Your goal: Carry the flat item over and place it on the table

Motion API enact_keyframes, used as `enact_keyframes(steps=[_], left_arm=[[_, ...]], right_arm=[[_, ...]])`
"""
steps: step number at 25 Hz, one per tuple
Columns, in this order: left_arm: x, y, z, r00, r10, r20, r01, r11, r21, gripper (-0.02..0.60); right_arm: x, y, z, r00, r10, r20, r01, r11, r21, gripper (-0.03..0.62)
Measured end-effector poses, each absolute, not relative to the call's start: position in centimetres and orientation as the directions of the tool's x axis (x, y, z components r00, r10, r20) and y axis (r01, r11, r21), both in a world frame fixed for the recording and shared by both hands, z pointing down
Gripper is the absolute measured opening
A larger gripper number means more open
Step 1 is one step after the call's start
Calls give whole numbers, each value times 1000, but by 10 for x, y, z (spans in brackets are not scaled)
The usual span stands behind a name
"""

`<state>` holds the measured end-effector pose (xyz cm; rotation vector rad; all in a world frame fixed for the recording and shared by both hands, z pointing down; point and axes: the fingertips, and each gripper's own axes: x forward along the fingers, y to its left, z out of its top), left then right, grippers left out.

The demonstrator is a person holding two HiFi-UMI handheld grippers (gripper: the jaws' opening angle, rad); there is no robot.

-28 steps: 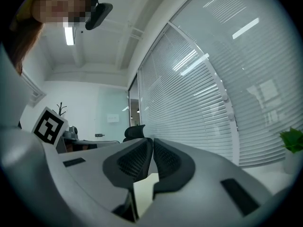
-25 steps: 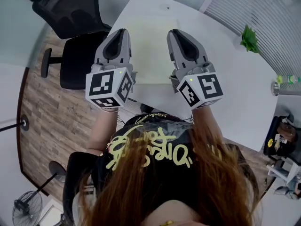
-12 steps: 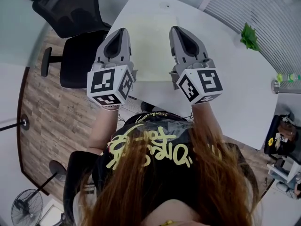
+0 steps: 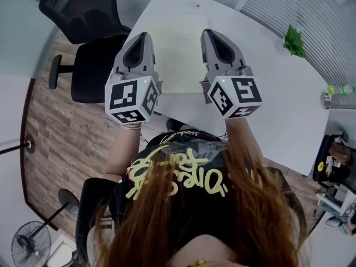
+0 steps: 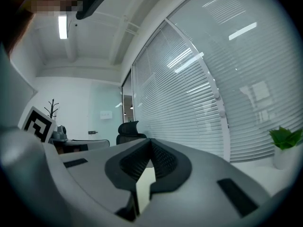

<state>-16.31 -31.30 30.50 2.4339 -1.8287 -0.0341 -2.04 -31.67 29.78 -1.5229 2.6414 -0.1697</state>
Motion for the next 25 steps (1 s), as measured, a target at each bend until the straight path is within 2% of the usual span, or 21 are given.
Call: enact_keyframes(steps=[6,25], left_arm=[[-162,-314,308,267,-963,40,-961,-264,81,-6],[-158,-316,313,272,-961,49,-959,-267,89,-6]], right_arm=[[-18,-319,308,-488,-873,30,-870,483,-102,2],[-12,-322,311,-485,-874,35,-869,476,-135,2]])
